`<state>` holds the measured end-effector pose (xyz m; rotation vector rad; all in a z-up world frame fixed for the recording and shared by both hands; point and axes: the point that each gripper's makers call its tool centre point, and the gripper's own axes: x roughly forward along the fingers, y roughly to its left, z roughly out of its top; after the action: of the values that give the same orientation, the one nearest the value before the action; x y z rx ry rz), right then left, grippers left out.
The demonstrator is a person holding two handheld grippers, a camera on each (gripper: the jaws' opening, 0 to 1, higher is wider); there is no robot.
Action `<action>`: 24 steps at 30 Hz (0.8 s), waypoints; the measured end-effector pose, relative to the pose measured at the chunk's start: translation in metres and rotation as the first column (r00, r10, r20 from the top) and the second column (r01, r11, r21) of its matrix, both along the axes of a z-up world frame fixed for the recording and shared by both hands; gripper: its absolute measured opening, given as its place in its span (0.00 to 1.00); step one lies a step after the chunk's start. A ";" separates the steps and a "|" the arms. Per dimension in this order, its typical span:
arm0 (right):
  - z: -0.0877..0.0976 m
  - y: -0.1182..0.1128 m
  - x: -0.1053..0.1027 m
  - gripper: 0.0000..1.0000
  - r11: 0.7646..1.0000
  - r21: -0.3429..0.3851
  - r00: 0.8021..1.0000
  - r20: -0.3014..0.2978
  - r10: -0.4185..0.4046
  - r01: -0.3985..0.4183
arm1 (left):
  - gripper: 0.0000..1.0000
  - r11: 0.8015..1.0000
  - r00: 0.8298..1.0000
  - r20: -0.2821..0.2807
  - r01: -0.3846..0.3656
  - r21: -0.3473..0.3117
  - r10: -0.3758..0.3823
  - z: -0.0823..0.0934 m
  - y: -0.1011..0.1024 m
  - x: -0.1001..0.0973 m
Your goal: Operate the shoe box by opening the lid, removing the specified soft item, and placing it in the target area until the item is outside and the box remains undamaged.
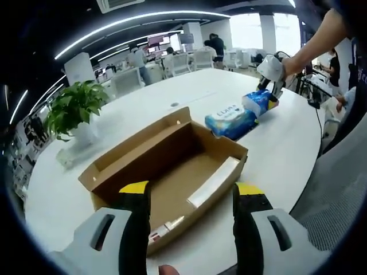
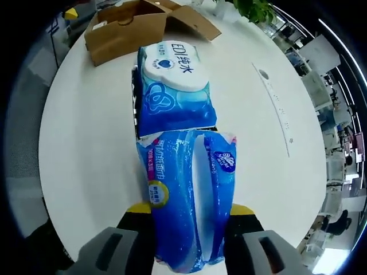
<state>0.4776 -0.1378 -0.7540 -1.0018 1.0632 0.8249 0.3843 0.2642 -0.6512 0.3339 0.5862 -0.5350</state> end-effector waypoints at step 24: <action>-0.009 0.001 0.005 0.44 0.989 -0.077 0.992 -0.027 0.122 -0.124 | 0.57 1.000 1.000 0.000 -0.001 0.007 0.001 -0.002 0.002 0.001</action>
<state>0.4831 -0.1366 -0.7629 -1.1361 1.0682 0.9018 0.3850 0.2661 -0.6528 0.3402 0.5887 -0.5326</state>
